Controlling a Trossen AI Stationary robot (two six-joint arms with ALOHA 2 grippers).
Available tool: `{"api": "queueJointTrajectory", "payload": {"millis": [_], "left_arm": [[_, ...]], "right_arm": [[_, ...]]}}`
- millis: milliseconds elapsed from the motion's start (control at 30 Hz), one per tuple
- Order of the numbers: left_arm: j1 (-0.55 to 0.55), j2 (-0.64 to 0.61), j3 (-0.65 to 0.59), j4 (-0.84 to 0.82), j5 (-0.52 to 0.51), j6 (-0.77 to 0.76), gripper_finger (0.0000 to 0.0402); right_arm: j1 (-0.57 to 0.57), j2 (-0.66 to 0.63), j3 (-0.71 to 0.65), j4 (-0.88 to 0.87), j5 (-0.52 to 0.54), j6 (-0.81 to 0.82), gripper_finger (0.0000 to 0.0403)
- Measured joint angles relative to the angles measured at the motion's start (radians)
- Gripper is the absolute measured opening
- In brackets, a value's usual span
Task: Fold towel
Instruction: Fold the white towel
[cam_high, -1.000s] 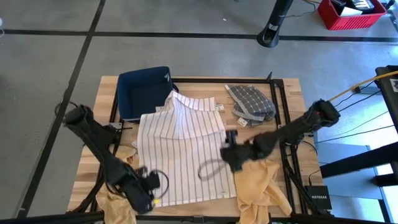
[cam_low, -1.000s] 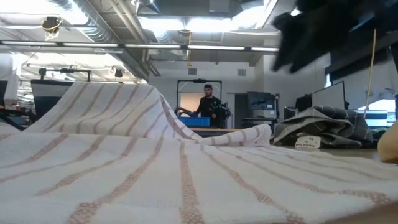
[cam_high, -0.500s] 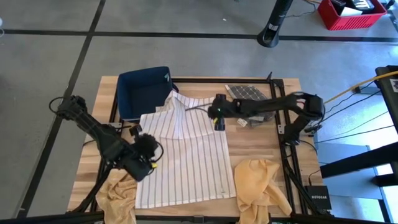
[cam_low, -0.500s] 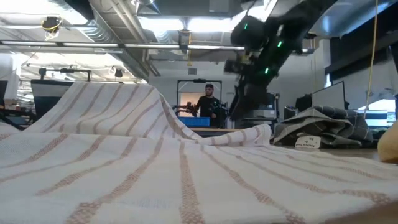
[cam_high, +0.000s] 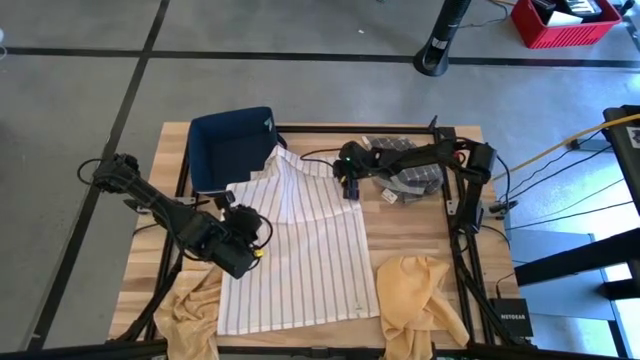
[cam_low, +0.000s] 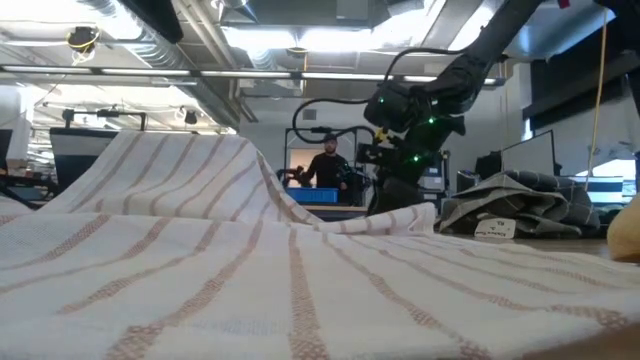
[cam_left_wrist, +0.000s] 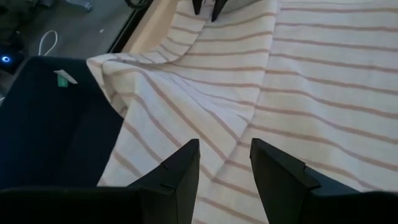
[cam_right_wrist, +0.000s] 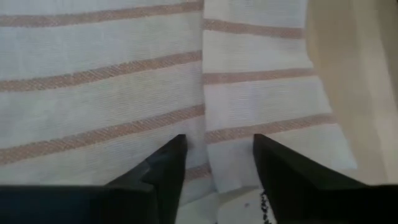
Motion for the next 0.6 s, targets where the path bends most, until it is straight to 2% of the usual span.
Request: {"api": "queueJointTrajectory", "payload": {"millis": [300,433,600], "left_arm": [[0.000,0.000,0.000,0.032,-0.001,0.017,0.0137],[0.000,0.000,0.000,0.032,-0.001,0.021,0.0137],[0.000,0.000,0.000,0.030,-0.001,0.021,0.0137]], "right_arm": [[0.002,0.003,-0.002,-0.006,0.090,-0.055,0.0013],[0.002,0.001,-0.003,-0.010,0.160,-0.062,0.0013],[0.020,-0.057,-0.004,-0.044,0.119,-0.073,0.0005]]}}
